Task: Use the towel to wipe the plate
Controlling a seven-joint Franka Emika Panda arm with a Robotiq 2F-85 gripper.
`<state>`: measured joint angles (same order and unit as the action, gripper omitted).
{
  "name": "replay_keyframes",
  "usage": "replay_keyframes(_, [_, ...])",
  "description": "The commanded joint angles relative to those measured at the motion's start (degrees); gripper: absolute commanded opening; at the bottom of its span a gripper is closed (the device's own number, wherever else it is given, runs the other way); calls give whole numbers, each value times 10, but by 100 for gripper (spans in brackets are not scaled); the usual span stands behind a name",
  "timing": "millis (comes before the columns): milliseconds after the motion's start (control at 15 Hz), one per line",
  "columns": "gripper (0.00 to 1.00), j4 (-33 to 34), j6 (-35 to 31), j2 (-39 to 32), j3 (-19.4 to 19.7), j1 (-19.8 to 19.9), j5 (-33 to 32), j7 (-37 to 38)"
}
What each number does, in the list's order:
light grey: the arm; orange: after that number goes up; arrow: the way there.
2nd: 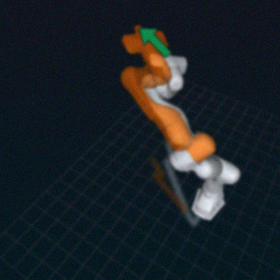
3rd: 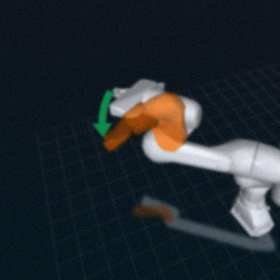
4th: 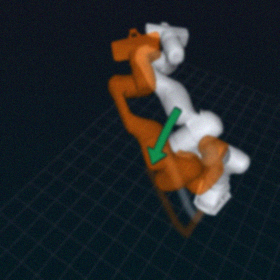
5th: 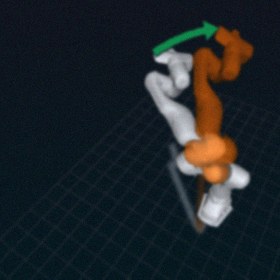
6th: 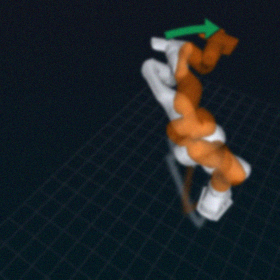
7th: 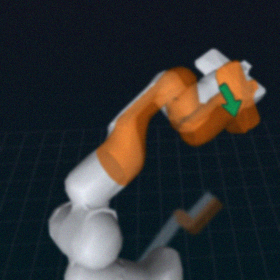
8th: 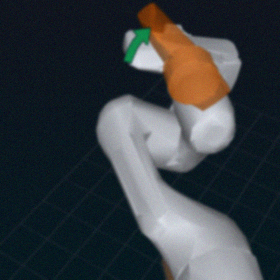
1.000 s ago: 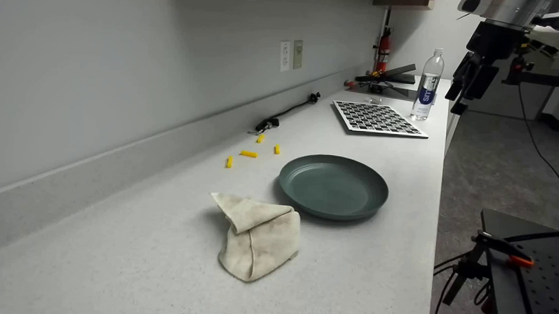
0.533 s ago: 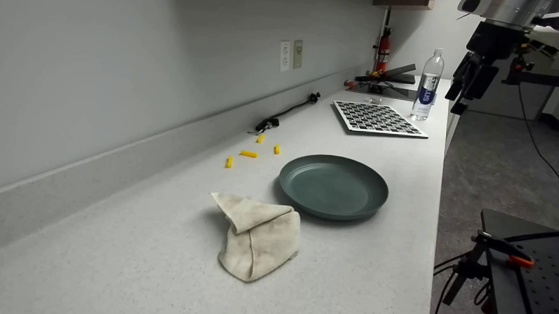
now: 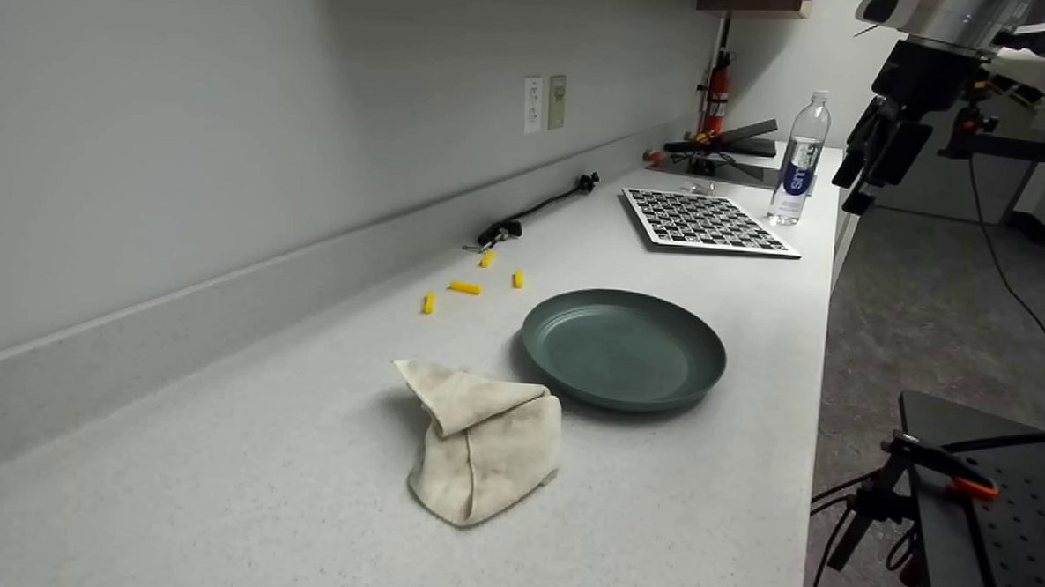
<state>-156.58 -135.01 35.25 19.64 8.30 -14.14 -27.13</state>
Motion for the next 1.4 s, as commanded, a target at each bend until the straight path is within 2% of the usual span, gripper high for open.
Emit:
replay_keyframes(0, [100, 1, 1, -1, -8, 7, 7, -4])
replay_keyframes(733, [100, 6, 29, -2, -9, 5, 11, -9])
replay_keyframes(800, [100, 1, 14, -2, -11, 7, 7, -5])
replay_keyframes(1333, [100, 1, 18, -2, -11, 7, 7, -5])
